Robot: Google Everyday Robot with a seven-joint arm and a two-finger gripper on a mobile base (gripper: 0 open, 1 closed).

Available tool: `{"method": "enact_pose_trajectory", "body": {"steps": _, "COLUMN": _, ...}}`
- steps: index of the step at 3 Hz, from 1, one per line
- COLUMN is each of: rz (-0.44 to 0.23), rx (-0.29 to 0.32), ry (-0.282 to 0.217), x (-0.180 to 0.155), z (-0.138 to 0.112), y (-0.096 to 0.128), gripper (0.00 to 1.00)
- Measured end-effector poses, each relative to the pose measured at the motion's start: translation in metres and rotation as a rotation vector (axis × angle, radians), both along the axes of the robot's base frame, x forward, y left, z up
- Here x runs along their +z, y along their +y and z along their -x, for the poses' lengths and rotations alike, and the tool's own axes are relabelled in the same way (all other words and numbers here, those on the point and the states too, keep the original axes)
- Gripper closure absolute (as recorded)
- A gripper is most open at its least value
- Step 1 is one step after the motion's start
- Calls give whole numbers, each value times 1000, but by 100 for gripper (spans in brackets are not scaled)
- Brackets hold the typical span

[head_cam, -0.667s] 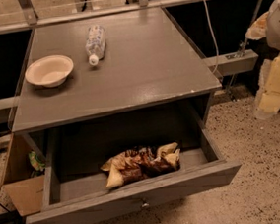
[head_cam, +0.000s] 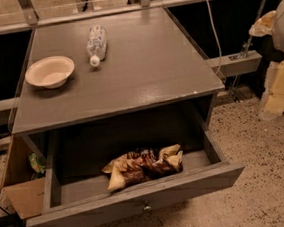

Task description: Pick brown chip bag from top drawer and place on counter

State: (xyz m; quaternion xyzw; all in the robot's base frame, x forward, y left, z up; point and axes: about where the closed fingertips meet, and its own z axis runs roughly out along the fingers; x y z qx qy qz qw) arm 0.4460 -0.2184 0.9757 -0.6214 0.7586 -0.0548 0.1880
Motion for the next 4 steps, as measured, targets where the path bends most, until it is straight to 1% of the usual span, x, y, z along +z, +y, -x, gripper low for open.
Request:
{"method": "enact_pose_trajectory", "body": {"steps": 2, "rz": 9, "rx": 214, "ry": -220, "x": -14, "z": -26, "y": -10, "gripper": 0}}
{"method": "enact_pose_trajectory", "body": {"steps": 3, "rz": 48, "rx": 280, "ry": -248, "x": -10, "z": -26, "y": -9, "gripper": 0}}
{"method": "enact_pose_trajectory", "body": {"steps": 4, "rz": 47, "rx": 264, "ry": -243, "x": -16, "z": -18, "y": -3, "gripper": 0}}
